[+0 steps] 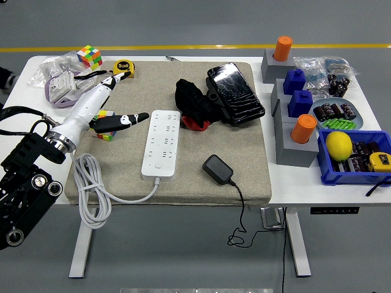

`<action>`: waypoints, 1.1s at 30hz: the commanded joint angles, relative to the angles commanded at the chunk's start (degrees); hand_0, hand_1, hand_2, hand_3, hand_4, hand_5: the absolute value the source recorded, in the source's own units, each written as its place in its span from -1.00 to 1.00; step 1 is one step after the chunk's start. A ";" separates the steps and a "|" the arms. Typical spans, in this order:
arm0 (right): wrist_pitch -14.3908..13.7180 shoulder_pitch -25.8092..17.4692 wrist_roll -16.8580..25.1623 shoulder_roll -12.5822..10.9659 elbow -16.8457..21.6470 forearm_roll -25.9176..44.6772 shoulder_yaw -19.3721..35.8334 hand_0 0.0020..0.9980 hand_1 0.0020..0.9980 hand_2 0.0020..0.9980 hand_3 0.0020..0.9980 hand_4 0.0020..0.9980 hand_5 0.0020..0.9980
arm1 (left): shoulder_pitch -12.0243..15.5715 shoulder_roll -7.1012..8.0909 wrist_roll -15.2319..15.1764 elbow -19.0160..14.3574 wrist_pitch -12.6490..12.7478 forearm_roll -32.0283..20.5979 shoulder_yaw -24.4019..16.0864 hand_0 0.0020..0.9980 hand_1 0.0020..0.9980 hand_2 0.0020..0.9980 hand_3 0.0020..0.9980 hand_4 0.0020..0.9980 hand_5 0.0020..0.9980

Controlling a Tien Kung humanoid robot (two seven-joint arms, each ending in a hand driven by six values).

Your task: Pull the plug out and thorw away

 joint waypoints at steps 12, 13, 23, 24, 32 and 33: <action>0.04 0.66 -0.07 -0.19 -0.13 0.31 -1.08 0.26 0.33 0.38 0.27 0.99 0.13 | -0.20 -0.21 -0.11 -0.12 -0.60 -0.83 0.95 0.83 0.96 0.99 1.00 1.00 0.41; 0.00 0.77 -0.07 -0.23 -0.14 0.34 -1.14 0.26 0.33 0.38 0.27 0.99 0.13 | -0.26 -0.18 -0.13 -0.13 -0.58 -0.83 1.09 0.83 0.96 0.99 1.00 1.00 0.41; 0.02 1.04 -0.07 -0.32 -0.29 0.79 -2.61 0.26 0.33 0.38 0.27 0.99 0.13 | -0.04 -0.60 -0.06 -0.11 -0.69 -1.00 1.81 0.82 0.94 0.97 1.00 1.00 0.41; 0.03 0.96 -0.08 -0.32 -0.31 0.80 -2.67 0.26 0.33 0.38 0.27 0.99 0.13 | 0.01 -0.73 -0.01 -0.09 -0.74 -1.05 1.86 0.69 0.90 0.95 1.00 1.00 0.41; 0.00 0.89 -0.07 -0.17 -0.28 0.91 -2.83 0.26 0.33 0.38 0.27 0.99 0.13 | 0.05 -0.68 -0.13 -0.20 -0.62 -1.05 1.80 0.62 0.87 0.93 1.00 1.00 0.41; 0.02 0.92 -0.08 -0.16 -0.28 0.92 -2.87 0.26 0.33 0.38 0.27 0.99 0.13 | 0.01 -0.61 -0.12 -0.21 -0.64 -1.01 1.78 0.62 0.87 0.93 1.00 1.00 0.41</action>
